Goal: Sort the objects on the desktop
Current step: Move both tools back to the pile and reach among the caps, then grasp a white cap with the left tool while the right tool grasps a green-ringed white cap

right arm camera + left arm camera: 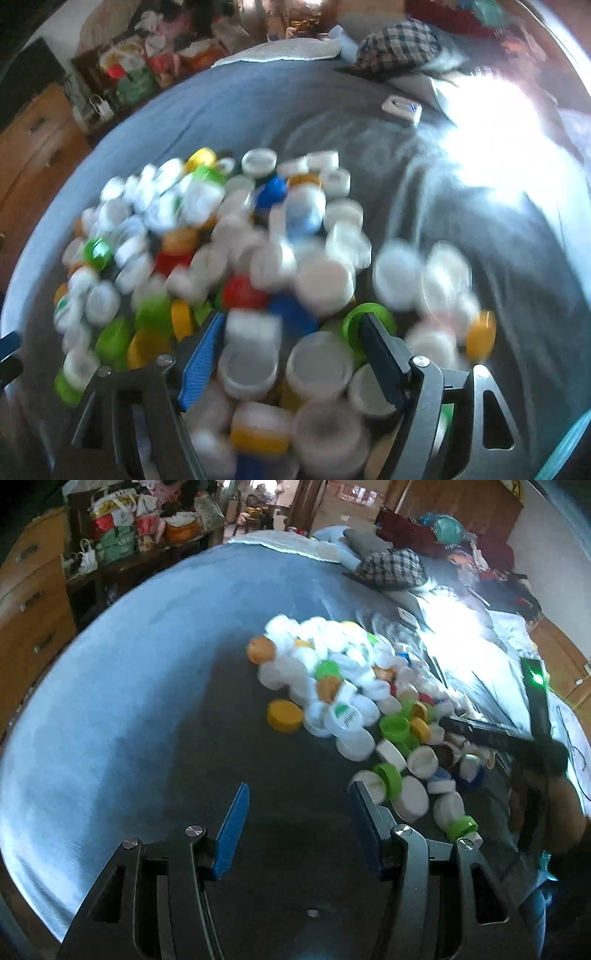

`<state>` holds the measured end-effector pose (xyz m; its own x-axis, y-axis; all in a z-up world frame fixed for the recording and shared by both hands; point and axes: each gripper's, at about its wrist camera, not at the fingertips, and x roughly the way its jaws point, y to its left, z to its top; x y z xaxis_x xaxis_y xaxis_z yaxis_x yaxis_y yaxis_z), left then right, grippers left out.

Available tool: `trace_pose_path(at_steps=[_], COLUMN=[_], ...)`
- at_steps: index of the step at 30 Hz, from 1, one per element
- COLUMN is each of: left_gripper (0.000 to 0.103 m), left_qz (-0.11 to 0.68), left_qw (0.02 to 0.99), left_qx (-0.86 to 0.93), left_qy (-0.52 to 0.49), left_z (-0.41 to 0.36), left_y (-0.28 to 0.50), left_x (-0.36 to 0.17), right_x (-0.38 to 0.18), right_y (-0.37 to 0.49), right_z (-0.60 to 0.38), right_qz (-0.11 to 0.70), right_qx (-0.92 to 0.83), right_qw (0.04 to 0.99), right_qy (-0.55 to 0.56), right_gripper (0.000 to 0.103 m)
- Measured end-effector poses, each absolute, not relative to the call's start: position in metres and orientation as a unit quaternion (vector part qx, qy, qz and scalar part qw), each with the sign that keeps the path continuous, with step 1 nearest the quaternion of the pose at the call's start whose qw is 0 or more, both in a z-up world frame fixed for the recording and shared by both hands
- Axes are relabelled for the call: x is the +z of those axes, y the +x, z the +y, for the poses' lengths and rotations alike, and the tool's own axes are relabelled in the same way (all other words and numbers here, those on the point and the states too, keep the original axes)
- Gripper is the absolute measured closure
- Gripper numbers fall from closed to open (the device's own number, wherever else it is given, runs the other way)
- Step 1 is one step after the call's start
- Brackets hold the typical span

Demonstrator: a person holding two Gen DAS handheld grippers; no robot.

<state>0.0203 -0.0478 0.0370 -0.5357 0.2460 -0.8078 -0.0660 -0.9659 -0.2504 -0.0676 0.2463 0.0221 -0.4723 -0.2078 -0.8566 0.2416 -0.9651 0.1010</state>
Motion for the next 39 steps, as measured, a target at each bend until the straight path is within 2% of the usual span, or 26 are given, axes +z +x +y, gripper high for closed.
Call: trace_pose_path(at_steps=[4,8,13,15,20,21,22,23,24,25,26,35,37,39], left_gripper=[0.053,0.053,0.055,0.059,0.059,0.064,0.079,0.078,0.078,0.079,0.079,0.079,0.079,0.079], left_qz=[-0.084,-0.055,-0.023,-0.008,0.014,0.023,0.037,0.047,0.046,0.045,0.046,-0.021,-0.028,-0.026], left_qw=[0.112,0.138,0.175,0.187,0.203,0.201,0.194,0.192,0.196,0.199,0.197,0.156,0.16,0.167], left_qx=[0.867,0.865,0.865,0.864,0.862,0.862,0.863,0.864,0.864,0.866,0.869,0.88,0.879,0.88], left_qy=[-0.478,-0.48,-0.47,-0.468,-0.463,-0.464,-0.464,-0.464,-0.461,-0.456,-0.451,-0.448,-0.449,-0.444], left_z=[-0.029,-0.015,-0.003,0.002,0.01,0.013,0.015,0.016,0.016,0.016,0.015,-0.01,-0.01,-0.008], left_y=[0.027,0.037,0.035,0.028,0.01,0.007,0.006,0.007,0.01,0.015,0.02,0.047,0.045,0.044], left_x=[0.029,0.024,0.022,0.018,0.014,0.013,0.013,0.014,0.017,0.019,0.022,0.026,0.027,0.03], right_x=[0.024,0.051,0.093,0.098,0.088,0.083,0.08,0.078,0.076,0.075,0.075,0.053,0.045,0.04], right_y=[-0.025,0.007,0.052,0.062,0.091,0.096,0.097,0.1,0.102,0.104,0.105,0.107,0.106,0.104], right_z=[0.242,0.252,0.282,0.285,0.291,0.29,0.29,0.29,0.288,0.286,0.284,0.222,0.21,0.202], right_qz=[0.042,0.012,-0.025,-0.029,-0.035,-0.038,-0.04,-0.044,-0.049,-0.049,-0.046,-0.007,0.002,0.014], right_qx=[-0.864,-0.883,-0.911,-0.91,-0.899,-0.896,-0.894,-0.891,-0.887,-0.886,-0.886,-0.859,-0.854,-0.854], right_qw=[0.142,0.16,0.14,0.142,0.146,0.146,0.147,0.15,0.156,0.161,0.167,0.245,0.25,0.241], right_qy=[0.482,0.442,0.386,0.388,0.411,0.417,0.422,0.426,0.431,0.432,0.431,0.45,0.457,0.46], right_gripper=[0.027,0.036,0.035,0.035,0.035,0.035,0.035,0.036,0.039,0.047,0.051,0.051,0.046,0.046])
